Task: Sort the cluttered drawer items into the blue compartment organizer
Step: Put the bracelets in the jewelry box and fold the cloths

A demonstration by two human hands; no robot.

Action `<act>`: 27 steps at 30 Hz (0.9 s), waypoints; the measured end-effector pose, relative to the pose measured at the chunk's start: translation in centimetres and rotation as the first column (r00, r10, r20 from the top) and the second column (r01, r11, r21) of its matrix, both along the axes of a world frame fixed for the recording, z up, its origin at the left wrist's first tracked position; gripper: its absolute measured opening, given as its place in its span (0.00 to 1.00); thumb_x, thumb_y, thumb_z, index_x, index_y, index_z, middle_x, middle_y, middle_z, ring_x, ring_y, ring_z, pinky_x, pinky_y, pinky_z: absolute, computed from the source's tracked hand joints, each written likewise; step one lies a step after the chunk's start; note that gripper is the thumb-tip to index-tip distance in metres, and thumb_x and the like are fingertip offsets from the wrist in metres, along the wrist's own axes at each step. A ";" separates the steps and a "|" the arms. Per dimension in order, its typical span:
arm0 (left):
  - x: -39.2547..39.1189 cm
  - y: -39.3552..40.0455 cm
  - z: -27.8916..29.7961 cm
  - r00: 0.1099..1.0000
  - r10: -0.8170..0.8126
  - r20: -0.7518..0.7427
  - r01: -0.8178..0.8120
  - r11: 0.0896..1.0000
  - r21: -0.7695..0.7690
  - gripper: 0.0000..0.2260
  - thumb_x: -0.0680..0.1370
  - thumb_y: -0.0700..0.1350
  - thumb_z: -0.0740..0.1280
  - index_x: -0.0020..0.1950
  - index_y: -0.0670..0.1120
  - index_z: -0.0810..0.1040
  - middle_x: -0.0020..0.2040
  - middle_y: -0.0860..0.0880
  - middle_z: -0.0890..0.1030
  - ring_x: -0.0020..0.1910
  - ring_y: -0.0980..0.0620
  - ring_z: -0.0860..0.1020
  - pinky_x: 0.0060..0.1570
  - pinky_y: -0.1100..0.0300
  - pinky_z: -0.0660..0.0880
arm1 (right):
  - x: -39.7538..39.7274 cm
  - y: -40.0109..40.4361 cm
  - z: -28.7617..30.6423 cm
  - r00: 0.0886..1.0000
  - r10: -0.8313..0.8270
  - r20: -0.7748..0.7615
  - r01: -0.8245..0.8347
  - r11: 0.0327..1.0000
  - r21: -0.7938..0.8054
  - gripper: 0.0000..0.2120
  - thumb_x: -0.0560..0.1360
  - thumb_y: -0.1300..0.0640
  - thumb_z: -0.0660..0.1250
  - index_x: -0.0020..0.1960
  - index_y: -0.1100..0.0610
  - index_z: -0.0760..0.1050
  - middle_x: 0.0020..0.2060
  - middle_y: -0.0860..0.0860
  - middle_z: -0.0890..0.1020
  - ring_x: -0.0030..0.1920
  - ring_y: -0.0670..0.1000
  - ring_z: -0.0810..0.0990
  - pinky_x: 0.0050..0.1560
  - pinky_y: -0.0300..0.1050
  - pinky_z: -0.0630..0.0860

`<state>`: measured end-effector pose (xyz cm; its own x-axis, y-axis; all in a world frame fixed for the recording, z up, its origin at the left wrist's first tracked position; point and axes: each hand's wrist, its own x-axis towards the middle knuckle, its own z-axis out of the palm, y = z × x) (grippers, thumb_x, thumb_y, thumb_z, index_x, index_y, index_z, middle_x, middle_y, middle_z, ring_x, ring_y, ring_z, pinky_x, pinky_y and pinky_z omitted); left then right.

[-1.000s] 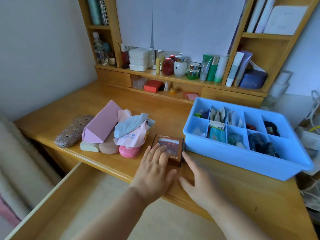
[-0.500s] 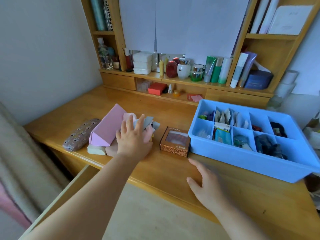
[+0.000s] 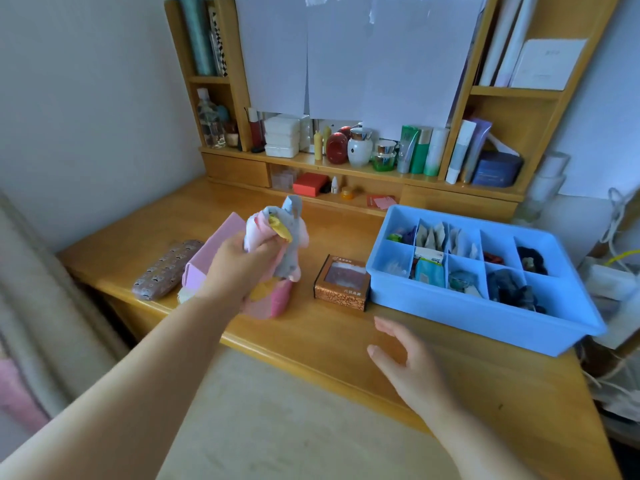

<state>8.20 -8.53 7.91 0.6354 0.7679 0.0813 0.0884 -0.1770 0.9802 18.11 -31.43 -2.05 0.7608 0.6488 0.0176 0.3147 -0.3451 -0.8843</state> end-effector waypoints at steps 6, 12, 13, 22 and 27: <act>-8.4 -11.0 -6.9 0.917 -0.399 0.012 0.360 0.813 -0.458 0.13 0.68 0.52 0.73 0.51 0.51 0.83 0.47 0.43 0.85 0.45 0.43 0.84 0.40 0.50 0.80 | -7.0 -3.8 0.3 0.709 0.290 -0.642 -0.012 0.916 0.401 0.24 0.70 0.48 0.72 0.64 0.43 0.71 0.54 0.52 0.83 0.49 0.52 0.82 0.50 0.51 0.79; -11.8 -15.5 -14.0 0.889 -0.404 -0.218 0.154 0.710 -0.687 0.13 0.75 0.41 0.69 0.58 0.41 0.78 0.53 0.38 0.83 0.47 0.44 0.82 0.47 0.54 0.78 | -12.1 -7.0 -6.4 0.725 -0.112 -0.679 0.008 0.988 -0.155 0.06 0.76 0.62 0.64 0.50 0.55 0.79 0.33 0.50 0.81 0.28 0.46 0.75 0.23 0.36 0.65; -12.2 -15.3 -14.4 0.887 -0.396 -0.239 0.139 0.722 -0.678 0.16 0.71 0.40 0.71 0.59 0.41 0.78 0.53 0.37 0.82 0.49 0.42 0.81 0.50 0.52 0.77 | -12.4 -7.0 -7.1 0.695 -0.149 -0.704 0.025 0.983 -0.183 0.06 0.77 0.63 0.63 0.48 0.55 0.78 0.32 0.51 0.79 0.27 0.47 0.72 0.23 0.37 0.63; -12.8 -11.0 -18.3 0.854 -0.046 -0.519 -0.141 0.938 -0.316 0.16 0.80 0.51 0.58 0.40 0.45 0.78 0.40 0.43 0.82 0.43 0.44 0.78 0.47 0.54 0.74 | -9.8 -5.8 -9.9 0.688 -0.255 -0.679 0.230 0.965 -0.129 0.12 0.79 0.64 0.61 0.61 0.55 0.74 0.51 0.55 0.80 0.52 0.56 0.80 0.46 0.41 0.74; -13.2 -9.6 -19.4 0.868 0.154 -0.472 -0.307 0.913 -0.268 0.18 0.81 0.50 0.57 0.35 0.48 0.78 0.32 0.47 0.81 0.37 0.46 0.78 0.36 0.57 0.73 | -9.9 -7.5 -13.3 0.793 -0.255 -0.553 0.073 0.942 -0.329 0.11 0.77 0.61 0.62 0.59 0.57 0.74 0.39 0.50 0.81 0.32 0.47 0.78 0.36 0.41 0.74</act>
<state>-5.01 -18.14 -11.53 0.3475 0.8294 -0.4374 0.5128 0.2224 0.8292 8.20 -38.90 -15.34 0.6616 0.4209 -0.6206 -0.3101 -0.6000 -0.7375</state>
